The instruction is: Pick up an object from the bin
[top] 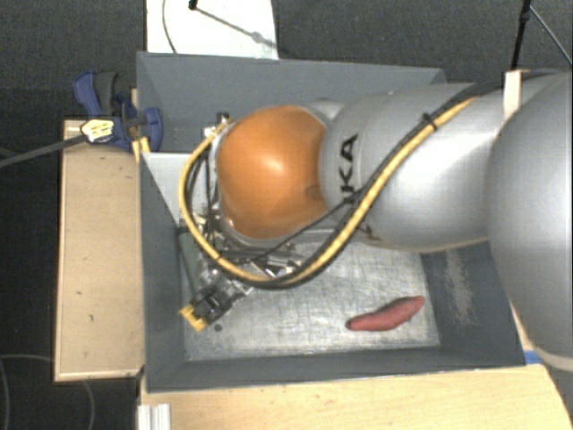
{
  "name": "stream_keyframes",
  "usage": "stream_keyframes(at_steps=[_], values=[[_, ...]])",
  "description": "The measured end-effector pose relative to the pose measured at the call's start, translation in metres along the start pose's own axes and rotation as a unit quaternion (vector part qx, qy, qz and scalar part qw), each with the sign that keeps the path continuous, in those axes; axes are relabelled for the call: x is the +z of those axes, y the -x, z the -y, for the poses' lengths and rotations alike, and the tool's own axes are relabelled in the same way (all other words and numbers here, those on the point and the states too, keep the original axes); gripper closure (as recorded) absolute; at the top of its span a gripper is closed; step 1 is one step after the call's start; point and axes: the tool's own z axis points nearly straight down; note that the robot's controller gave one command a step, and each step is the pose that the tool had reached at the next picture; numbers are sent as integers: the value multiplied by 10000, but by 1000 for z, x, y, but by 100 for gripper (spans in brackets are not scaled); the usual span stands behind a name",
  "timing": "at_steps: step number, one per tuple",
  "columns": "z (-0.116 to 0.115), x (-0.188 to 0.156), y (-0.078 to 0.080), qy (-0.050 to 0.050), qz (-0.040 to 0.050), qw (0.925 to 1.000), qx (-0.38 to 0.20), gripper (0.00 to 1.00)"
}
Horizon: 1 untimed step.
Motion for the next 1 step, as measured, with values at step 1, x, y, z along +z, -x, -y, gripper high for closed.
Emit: stream_keyframes(at_steps=[1], values=[[-3, -9, -4, -6, 16, 10000, 31, 100]])
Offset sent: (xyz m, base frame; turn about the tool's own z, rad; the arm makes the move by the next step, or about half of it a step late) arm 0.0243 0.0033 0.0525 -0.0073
